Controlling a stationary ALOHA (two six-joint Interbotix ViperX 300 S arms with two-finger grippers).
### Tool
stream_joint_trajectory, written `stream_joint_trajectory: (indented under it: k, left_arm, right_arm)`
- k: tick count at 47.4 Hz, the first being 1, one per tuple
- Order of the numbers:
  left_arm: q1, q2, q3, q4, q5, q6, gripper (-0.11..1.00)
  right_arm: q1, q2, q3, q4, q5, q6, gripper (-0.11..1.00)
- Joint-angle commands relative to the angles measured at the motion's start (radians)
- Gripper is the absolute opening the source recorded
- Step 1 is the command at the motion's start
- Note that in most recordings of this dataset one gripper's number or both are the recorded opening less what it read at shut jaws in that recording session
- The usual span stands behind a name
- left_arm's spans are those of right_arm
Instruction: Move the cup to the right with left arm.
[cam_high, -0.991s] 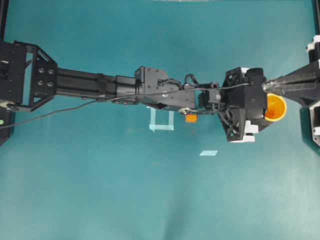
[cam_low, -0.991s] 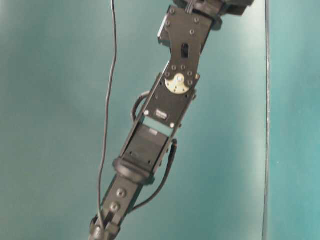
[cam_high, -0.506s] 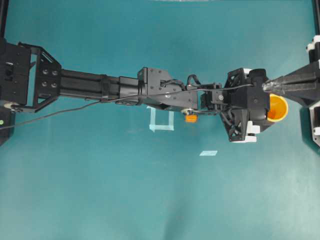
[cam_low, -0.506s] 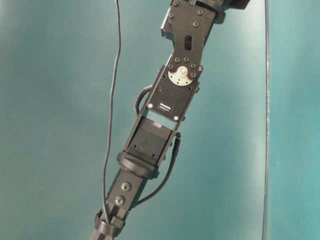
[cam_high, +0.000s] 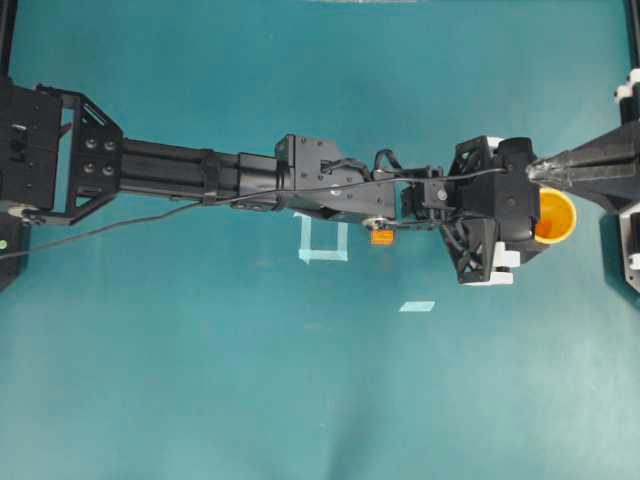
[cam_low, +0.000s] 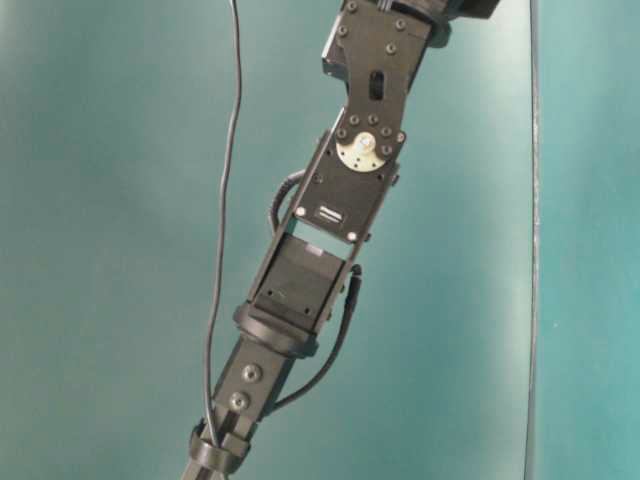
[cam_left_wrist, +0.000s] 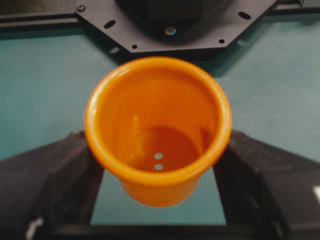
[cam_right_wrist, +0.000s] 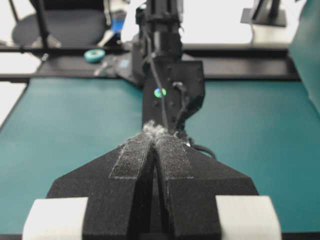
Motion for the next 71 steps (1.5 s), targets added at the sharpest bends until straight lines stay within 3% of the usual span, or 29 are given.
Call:
stream_joint_trajectory:
  k: [1,71]
  left_arm:
    - [0.000,-0.023,-0.032,0.002,-0.011,0.000,0.64]
    - [0.002,-0.008,-0.054,0.003,-0.012,0.000,0.64]
  right_arm:
    - [-0.002,0.002,-0.031,-0.003,-0.005,-0.003,-0.01]
    - [-0.002,0.002,-0.031,-0.002,-0.003,-0.003,-0.01]
